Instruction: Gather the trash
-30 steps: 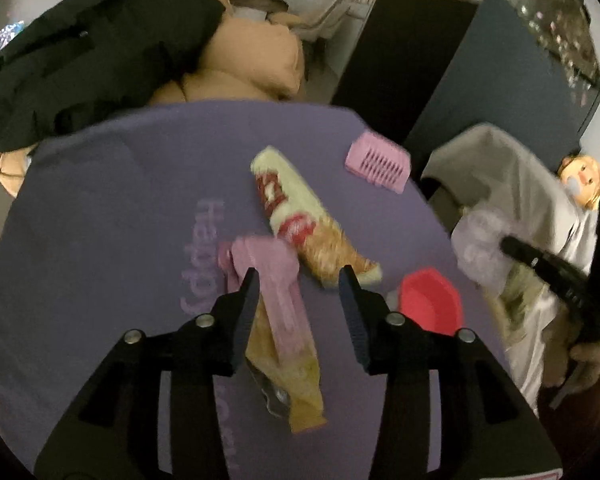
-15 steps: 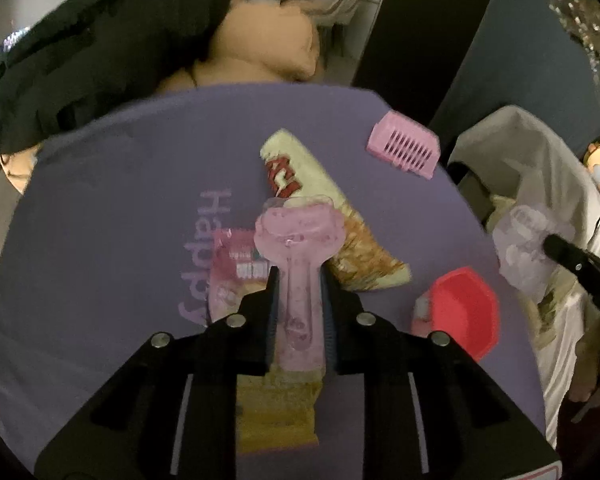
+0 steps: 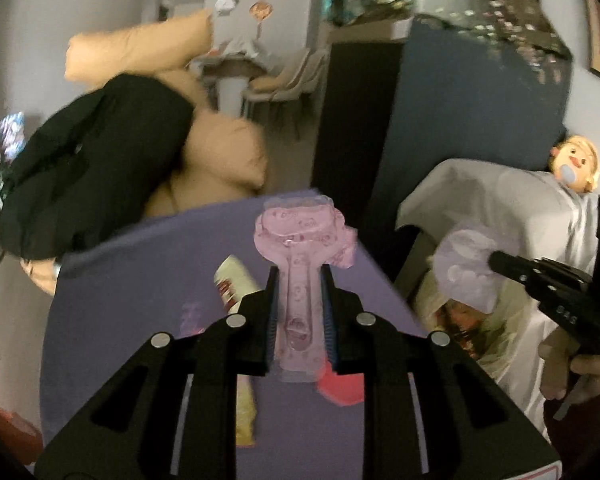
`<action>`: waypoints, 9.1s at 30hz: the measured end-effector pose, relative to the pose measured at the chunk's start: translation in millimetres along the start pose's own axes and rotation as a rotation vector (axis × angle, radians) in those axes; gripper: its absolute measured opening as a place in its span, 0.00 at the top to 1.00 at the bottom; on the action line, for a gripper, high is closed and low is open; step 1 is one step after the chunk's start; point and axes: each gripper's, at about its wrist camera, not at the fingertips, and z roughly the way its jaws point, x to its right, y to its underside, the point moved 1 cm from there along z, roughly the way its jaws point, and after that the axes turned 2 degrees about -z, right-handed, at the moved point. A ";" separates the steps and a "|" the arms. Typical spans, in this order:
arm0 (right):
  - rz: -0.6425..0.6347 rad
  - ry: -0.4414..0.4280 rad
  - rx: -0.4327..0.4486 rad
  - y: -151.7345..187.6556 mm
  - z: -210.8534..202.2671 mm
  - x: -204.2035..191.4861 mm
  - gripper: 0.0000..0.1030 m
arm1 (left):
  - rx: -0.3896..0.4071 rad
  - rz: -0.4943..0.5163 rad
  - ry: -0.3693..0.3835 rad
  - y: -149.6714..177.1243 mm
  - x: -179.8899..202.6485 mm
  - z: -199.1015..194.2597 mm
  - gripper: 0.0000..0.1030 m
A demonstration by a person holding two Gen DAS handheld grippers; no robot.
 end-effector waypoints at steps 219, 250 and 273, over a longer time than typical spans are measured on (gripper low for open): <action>0.202 0.171 0.099 32.9 -75.6 122.0 0.71 | -0.303 0.008 0.244 50.1 156.6 134.3 0.59; 0.234 0.312 -0.251 116.2 24.8 96.4 0.53 | -0.095 -0.197 0.019 93.5 61.9 20.6 0.49; 0.113 0.254 0.005 114.5 -159.3 89.6 0.45 | 0.050 0.063 -0.053 114.9 200.1 -61.6 0.24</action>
